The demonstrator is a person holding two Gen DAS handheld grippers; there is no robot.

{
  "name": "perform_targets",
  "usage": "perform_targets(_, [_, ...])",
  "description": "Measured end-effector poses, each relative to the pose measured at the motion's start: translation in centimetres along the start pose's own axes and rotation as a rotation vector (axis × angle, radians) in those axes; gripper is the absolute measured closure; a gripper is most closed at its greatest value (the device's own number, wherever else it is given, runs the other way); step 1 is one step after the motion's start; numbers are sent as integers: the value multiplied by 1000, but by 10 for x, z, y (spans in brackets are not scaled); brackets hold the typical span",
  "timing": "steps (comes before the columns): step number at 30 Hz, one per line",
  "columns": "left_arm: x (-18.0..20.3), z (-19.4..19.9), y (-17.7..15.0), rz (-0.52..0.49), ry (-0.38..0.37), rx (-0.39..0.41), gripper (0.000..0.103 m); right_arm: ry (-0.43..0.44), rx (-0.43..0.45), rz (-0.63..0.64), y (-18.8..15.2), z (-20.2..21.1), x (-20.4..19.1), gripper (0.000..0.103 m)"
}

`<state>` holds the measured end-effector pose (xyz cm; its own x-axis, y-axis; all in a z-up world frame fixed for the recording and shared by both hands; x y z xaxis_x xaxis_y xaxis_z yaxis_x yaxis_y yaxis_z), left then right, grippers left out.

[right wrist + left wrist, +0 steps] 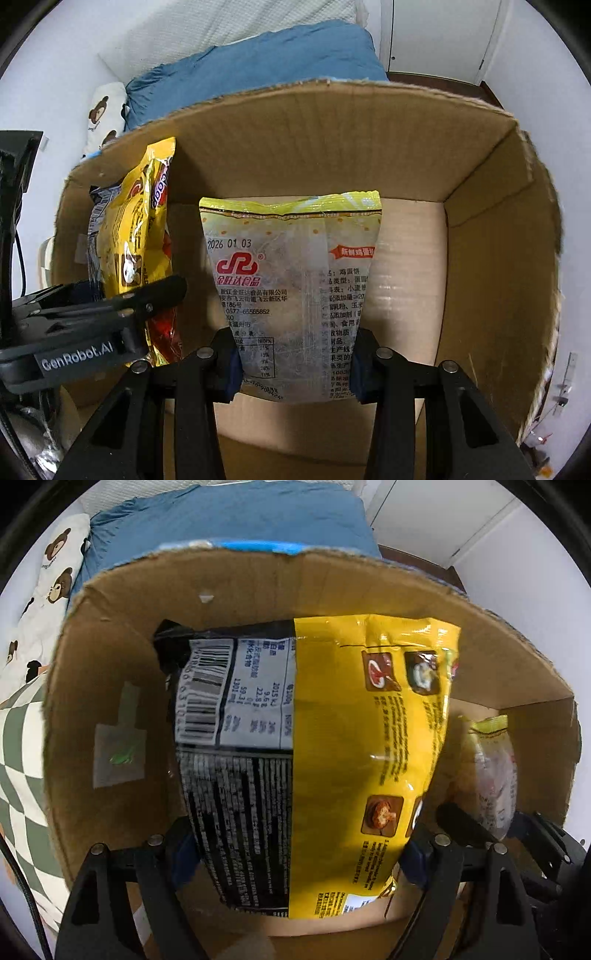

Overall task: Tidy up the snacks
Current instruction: 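Carry both bags into the cardboard box and open both tools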

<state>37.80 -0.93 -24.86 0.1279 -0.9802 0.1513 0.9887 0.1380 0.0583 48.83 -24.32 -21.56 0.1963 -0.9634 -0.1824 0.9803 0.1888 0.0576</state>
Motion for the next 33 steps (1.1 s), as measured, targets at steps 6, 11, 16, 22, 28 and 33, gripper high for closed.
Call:
perform_targets(6, [-8,10,-26,-10,6,38,3,-5,-13,-2,8,-30,16,10])
perform_targets(11, [-21,24,-43,-7,-2,63,3,-15,-6,0,6,-25,22,9])
perform_targets(16, [-25,50,-69,-4,31,149,3,-27,45,-4,-6,-5,20,9])
perform_targets(22, [-23,111,-108,-6,75,295,3,-57,134,-16,-37,37,0,9])
perform_targets(28, [-19,140,-143,-6,101,394,3,-87,233,-10,-77,88,-11,9])
perform_targets(33, [-1,146,-125,-10,107,441,3,-100,304,2,-96,123,-26,9])
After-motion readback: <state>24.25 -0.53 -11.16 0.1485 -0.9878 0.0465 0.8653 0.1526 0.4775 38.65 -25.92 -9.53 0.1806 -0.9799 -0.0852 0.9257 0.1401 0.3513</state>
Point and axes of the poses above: each gripper's, at about its wrist camera, not at the fingertips, and z roughly against the way its jaws point, x to its right, y to its top, the point moved 2 cm from there along -z, roughly the way its jaws point, and after that the axes turned 1 degree about -x, right-handed, at the moved point
